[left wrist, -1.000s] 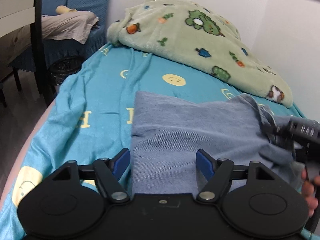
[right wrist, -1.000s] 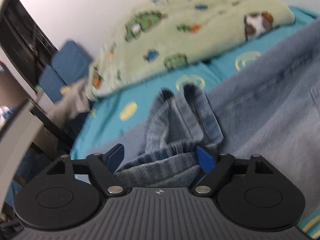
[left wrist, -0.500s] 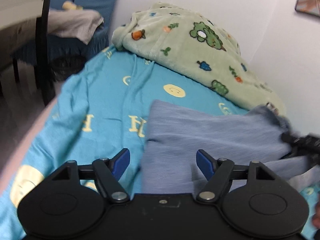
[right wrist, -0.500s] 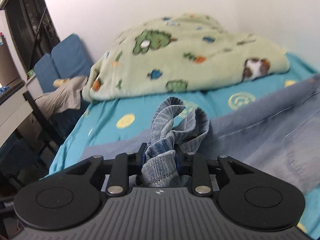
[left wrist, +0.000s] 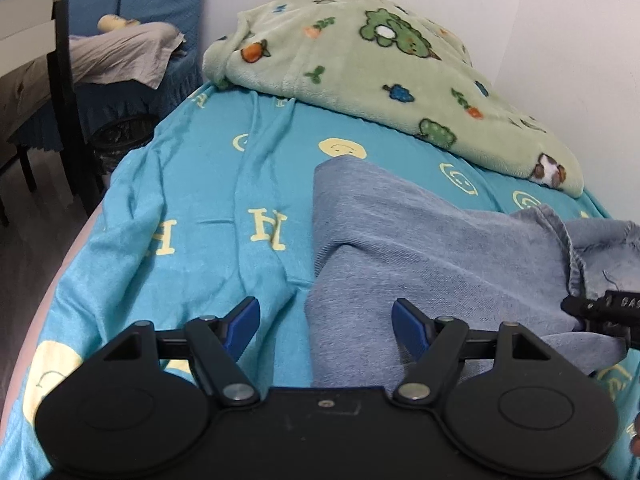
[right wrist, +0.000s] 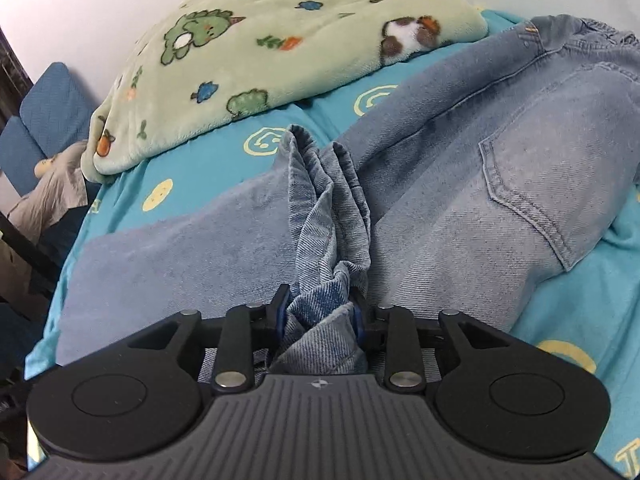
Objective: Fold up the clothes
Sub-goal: 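Grasp the jeans leg fabric with the right gripper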
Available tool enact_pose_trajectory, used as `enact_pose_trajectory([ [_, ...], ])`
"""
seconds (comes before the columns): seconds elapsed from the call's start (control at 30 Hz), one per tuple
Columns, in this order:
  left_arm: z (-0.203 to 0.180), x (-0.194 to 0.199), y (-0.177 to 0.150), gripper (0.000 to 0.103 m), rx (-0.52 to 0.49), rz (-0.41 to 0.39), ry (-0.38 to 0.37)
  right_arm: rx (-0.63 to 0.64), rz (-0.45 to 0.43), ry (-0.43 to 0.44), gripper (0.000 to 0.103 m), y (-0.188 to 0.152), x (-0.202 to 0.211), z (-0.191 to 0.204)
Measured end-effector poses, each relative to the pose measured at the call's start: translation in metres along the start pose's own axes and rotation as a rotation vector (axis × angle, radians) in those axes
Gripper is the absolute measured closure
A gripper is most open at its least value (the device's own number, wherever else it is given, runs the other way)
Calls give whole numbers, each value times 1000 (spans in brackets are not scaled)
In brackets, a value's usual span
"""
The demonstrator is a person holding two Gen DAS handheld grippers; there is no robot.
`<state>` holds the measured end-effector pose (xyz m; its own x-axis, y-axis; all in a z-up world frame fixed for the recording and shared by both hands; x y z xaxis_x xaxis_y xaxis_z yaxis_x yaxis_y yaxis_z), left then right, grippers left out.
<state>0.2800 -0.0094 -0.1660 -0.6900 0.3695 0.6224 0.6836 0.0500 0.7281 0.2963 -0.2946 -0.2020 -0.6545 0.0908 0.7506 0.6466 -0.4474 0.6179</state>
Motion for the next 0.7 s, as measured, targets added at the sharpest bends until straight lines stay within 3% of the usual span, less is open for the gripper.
enact_pose_trajectory([
  [0.07,-1,-3,-1,32,-1,4,-3,-12,10,-12,56,2,9,0],
  [0.13,-2,-4,-2,32,7,9,-14,-52,2,2,55,7,30,-3],
  [0.2,-3,-5,-3,32,4,14,-20,-93,-37,42,46,20,58,-12],
  [0.37,-8,-5,-4,32,14,15,-32,-253,-172,36,32,75,102,-78],
  [0.5,-10,-6,-6,32,39,16,-45,-373,-226,-35,28,98,92,-147],
  [0.7,-11,-9,-6,31,20,12,-20,-584,-153,-161,27,87,29,-223],
])
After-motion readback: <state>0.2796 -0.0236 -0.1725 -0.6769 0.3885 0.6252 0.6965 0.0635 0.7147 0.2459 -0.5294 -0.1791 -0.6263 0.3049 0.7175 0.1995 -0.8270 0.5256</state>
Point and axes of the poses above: each gripper's, at about its wrist camera, not at the fingertips, and x roughly against the way its jaws point, z to its left, y to its top, the point moved 10 cm from there along -x, roughly the way its jaws point, and after that the axes turned 14 degrees about -y, right-handed, at the moved point
